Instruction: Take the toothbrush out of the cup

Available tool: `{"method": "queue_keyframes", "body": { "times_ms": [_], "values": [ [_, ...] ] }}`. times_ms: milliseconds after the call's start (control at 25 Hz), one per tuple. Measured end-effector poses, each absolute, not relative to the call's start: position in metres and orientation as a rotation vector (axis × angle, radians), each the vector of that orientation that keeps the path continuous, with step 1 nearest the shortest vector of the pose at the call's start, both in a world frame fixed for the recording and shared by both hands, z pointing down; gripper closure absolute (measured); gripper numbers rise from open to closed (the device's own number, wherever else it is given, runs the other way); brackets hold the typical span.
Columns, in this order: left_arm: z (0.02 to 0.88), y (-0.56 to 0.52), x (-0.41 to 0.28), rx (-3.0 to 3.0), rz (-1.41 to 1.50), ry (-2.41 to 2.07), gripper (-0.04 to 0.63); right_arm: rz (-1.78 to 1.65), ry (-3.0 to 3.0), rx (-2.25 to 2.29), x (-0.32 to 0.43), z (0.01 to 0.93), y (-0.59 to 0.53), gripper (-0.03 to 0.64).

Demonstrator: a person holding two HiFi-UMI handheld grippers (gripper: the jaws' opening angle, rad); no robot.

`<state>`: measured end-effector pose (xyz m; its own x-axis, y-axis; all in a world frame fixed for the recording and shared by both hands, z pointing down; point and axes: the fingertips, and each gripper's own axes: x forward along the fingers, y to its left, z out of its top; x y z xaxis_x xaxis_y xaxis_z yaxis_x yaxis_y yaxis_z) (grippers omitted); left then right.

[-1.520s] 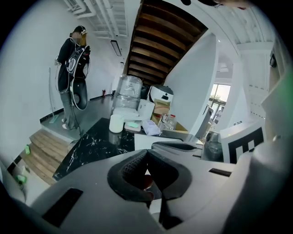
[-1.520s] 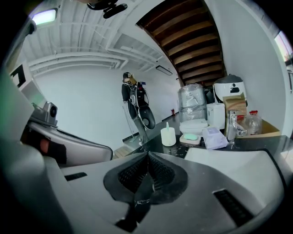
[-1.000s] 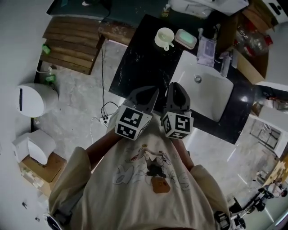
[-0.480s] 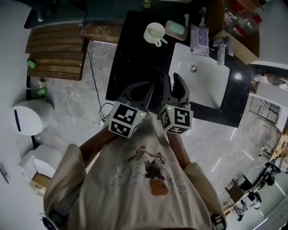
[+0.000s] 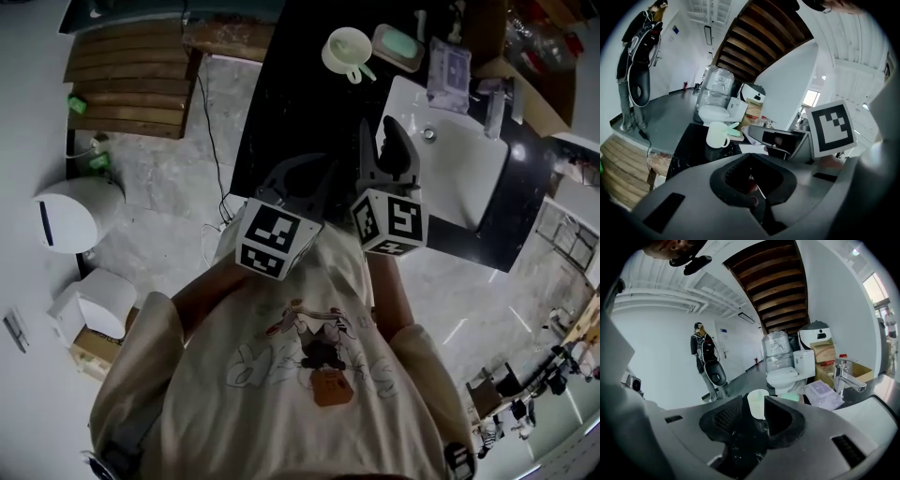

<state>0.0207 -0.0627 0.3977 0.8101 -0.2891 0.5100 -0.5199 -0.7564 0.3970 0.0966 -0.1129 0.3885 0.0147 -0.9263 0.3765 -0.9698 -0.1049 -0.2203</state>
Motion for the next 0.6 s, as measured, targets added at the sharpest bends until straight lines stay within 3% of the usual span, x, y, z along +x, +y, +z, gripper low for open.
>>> {"method": "queue_keyframes", "body": {
  "times_ms": [600],
  "values": [
    [0.425, -0.111, 0.038, 2.386, 0.577, -0.699, 0.581, 0.687, -2.079, 2.03, 0.11, 0.418, -0.165, 0.459]
  ]
}}
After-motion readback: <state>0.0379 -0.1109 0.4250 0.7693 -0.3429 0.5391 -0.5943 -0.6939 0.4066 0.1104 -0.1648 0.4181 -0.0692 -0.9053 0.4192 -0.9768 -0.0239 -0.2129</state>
